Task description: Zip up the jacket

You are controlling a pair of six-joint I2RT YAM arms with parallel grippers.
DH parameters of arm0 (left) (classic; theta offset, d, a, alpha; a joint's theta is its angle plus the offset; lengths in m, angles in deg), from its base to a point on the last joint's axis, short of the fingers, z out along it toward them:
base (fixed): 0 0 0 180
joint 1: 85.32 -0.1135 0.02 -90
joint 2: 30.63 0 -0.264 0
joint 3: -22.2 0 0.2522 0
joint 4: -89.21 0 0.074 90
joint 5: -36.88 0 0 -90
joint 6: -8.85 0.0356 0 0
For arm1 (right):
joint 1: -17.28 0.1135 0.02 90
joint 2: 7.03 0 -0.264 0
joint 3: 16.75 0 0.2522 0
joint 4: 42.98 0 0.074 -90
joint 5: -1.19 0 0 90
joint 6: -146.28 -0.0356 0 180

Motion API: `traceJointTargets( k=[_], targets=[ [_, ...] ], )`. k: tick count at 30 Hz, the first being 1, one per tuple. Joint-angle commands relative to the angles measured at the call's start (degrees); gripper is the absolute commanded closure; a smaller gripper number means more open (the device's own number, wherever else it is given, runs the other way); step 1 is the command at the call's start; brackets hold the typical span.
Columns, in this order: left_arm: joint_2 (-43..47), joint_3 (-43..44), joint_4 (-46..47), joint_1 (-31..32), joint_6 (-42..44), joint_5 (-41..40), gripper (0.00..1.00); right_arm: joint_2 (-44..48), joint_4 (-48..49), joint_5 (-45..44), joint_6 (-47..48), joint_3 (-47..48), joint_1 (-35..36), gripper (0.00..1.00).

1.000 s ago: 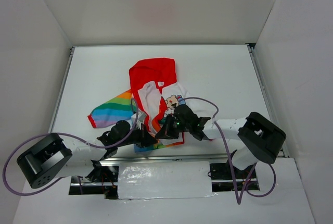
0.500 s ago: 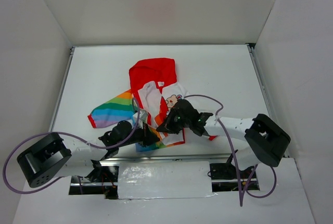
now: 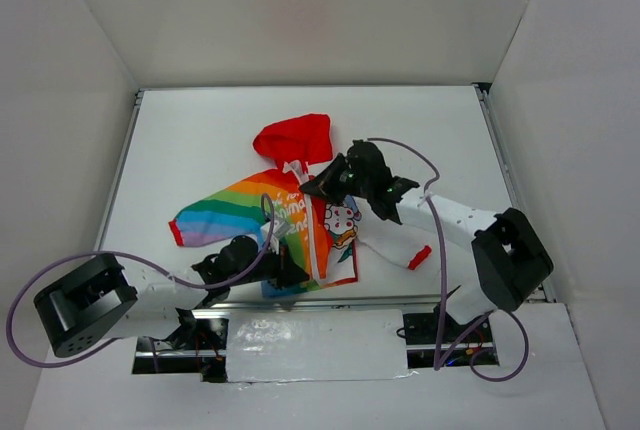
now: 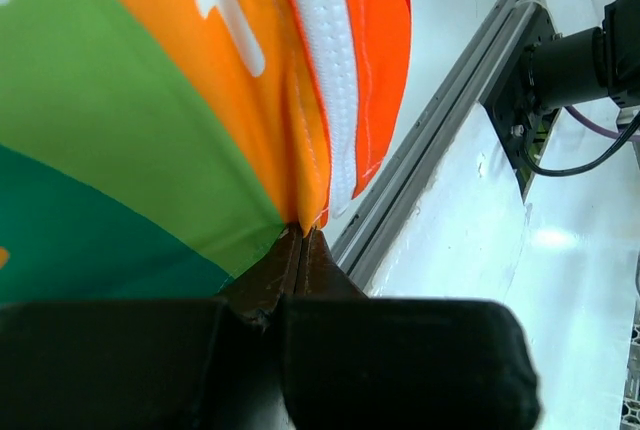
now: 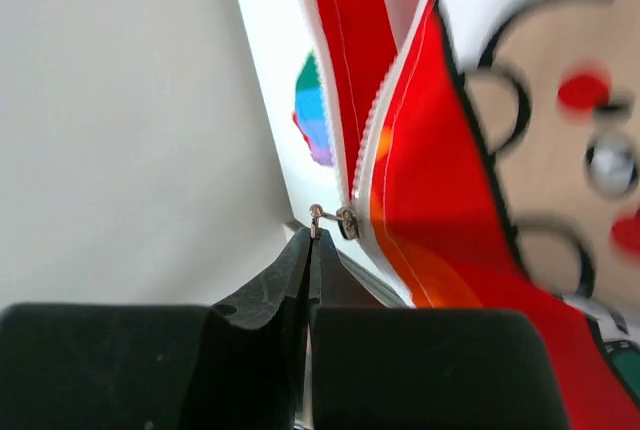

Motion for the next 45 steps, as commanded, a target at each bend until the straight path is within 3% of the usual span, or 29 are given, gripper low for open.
traceJointTargets(
  k=[1,9,18,24,27,33,35,37,38,40,41,42,45],
  targets=[
    [1.35,-1.61,-1.42,1.07,0.68,1.43,1.0,-0.81,3.22,-0.52,0.8,6.57,-2.12,1.0],
    [2.67,-1.08,-4.85,1.07,-0.37,-2.7,1.0,-12.38,4.88,5.09,4.67,18.25,-8.61,1.0],
    [-1.01,4.1,-12.23,1.07,-1.34,-9.82,1.0,-31.04,-6.01,10.72,22.14,58.48,-15.04,1.0],
    [-4.0,11.12,-20.46,0.9,-1.52,-16.93,1.0,-37.19,-12.61,12.21,27.07,74.32,-17.23,1.0],
    [-5.06,16.05,-25.75,0.89,-2.48,-23.43,1.0,-38.08,-14.37,13.71,28.66,76.19,-17.24,1.0],
    [-8.39,21.77,-38.23,0.72,-10.47,-36.61,1.0,-39.57,-9.55,17.05,29.55,68.65,-17.15,1.0],
    [-10.58,22.82,-40.27,0.63,-11.88,-37.16,1.0,-40.36,-9.1,17.84,29.63,68.72,-17.15,1.0],
    [-12.0,23.79,-40.36,0.54,-11.8,-36.03,0.92,-41.59,-10.76,17.67,30.51,71.7,-17.41,0.86],
    [-12.88,24.14,-41.49,0.63,-11.89,-35.84,0.75,-42.03,-11.99,17.23,31.3,75.11,-17.32,0.66],
    [-12.88,25.28,-43.86,0.54,-13.46,-37.15,0.59,-42.3,-14.45,17.14,31.83,78.03,-17.41,0.53],
    [-11.84,25.55,-46.14,0.54,-13.82,-37.86,0.5,-41.95,-15.07,16.35,32.09,80.13,-17.5,0.22],
    [-10.87,25.9,-47.55,0.54,-14.69,-38.65,0.44,-41.25,-15.77,16.0,32.18,80.76,-17.59,0.04],
    [-5.87,28.18,-55.98,0.63,-17.15,-43.82,0.09,-37.74,-18.4,15.21,33.32,83.66,-18.03,0.0]
  ],
)
